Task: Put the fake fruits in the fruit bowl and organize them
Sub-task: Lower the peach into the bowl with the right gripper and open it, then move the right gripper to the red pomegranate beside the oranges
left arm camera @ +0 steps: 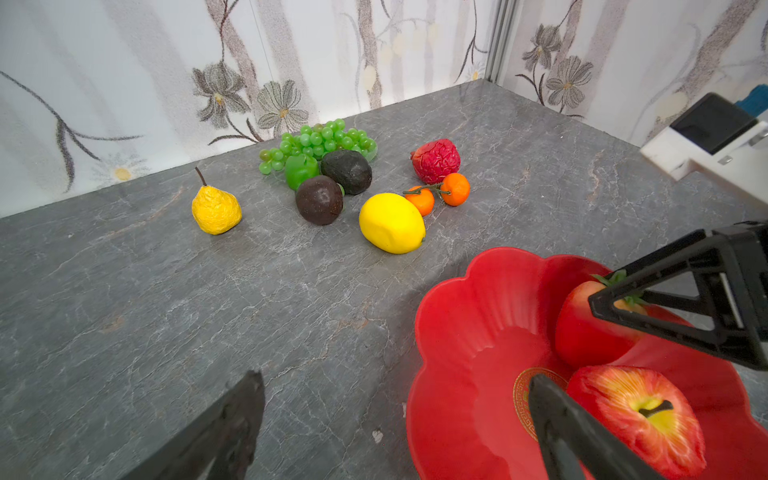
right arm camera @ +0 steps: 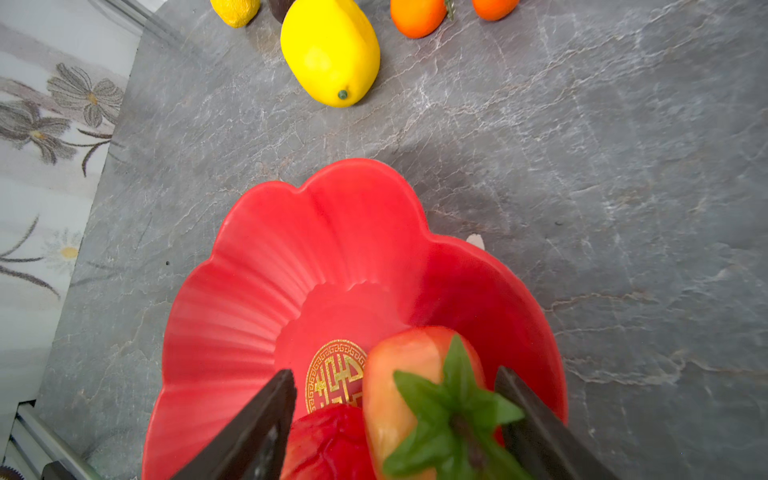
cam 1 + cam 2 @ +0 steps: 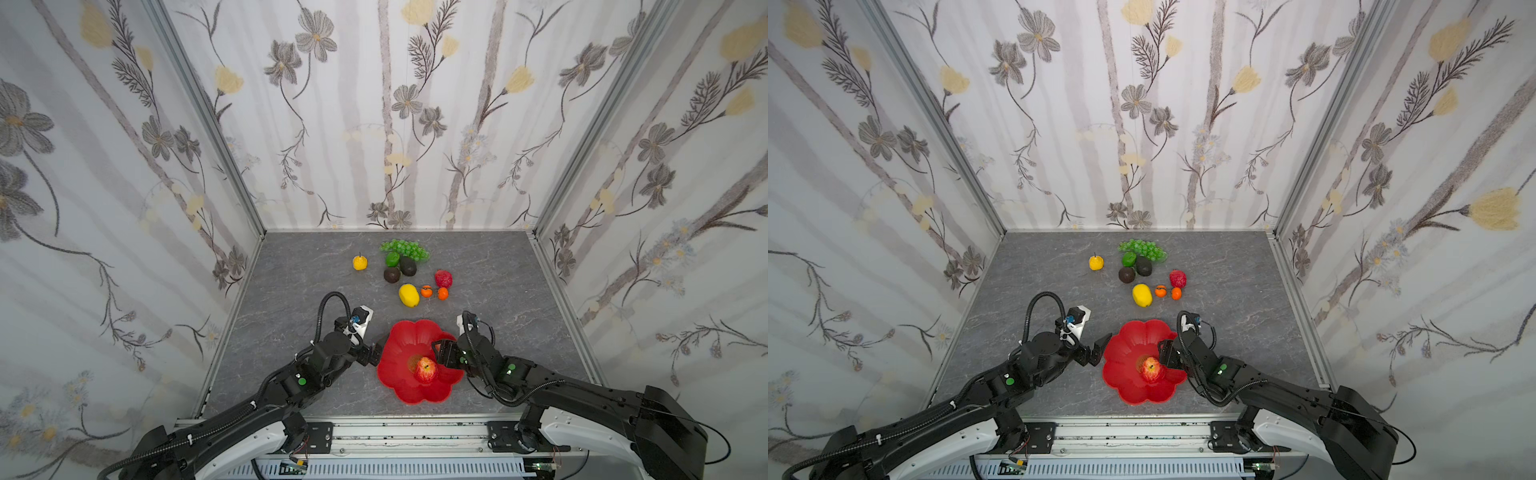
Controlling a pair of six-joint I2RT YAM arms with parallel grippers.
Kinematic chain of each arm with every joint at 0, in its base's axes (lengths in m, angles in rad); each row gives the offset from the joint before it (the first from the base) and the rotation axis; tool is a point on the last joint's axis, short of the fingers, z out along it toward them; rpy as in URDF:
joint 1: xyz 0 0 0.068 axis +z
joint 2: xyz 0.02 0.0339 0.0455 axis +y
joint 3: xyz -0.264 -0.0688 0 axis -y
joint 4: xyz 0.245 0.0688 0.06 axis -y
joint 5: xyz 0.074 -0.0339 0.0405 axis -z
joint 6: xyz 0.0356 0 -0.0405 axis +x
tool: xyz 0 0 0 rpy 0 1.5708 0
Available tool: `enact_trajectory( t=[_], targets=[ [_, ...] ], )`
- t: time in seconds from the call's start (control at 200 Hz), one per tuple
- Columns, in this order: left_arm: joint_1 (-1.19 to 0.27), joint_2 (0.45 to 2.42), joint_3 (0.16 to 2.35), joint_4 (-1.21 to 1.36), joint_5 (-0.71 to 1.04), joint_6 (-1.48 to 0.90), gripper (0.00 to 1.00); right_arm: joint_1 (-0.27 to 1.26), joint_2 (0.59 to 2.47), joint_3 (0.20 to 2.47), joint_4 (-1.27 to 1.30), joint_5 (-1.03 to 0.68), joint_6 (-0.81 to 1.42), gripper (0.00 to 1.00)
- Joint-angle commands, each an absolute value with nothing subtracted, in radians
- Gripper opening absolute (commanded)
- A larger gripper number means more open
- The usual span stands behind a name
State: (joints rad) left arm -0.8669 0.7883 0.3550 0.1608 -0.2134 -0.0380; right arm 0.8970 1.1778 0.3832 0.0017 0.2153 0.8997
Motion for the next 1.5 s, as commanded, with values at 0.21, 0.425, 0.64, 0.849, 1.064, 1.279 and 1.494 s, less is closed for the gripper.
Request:
enact_trajectory(
  t=[0.21,0.425,0.64,0.849,1.064,1.279,1.494],
  targets=[
    [-0.864,0.813,0.361,0.201,-0.219,-0.048,1.0,0.854,1.067,0.411,-0.078,0.261,0.851,0.83],
    [-0.861,0.836,0.381,0.178,-0.21,-0.06,1.0,0.725,1.014,0.438,-0.1,0.245,0.762,0.86],
    [-0.858,0.833,0.387,0.158,-0.217,-0.062,1.0,0.554,1.094,0.535,-0.085,0.194,0.621,0.9],
    [-0.857,0.815,0.388,0.14,-0.235,-0.066,1.0,0.432,1.312,0.699,-0.041,0.072,0.525,0.92],
    [-0.857,0.81,0.391,0.134,-0.239,-0.072,1.0,0.388,1.565,0.889,-0.037,0.001,0.473,0.92],
    [-0.856,0.818,0.394,0.138,-0.239,-0.07,1.0,0.363,1.79,1.047,-0.066,-0.046,0.434,0.89],
    [-0.856,0.841,0.401,0.141,-0.239,-0.066,1.0,0.34,1.942,1.176,-0.12,-0.051,0.387,0.87]
  ],
)
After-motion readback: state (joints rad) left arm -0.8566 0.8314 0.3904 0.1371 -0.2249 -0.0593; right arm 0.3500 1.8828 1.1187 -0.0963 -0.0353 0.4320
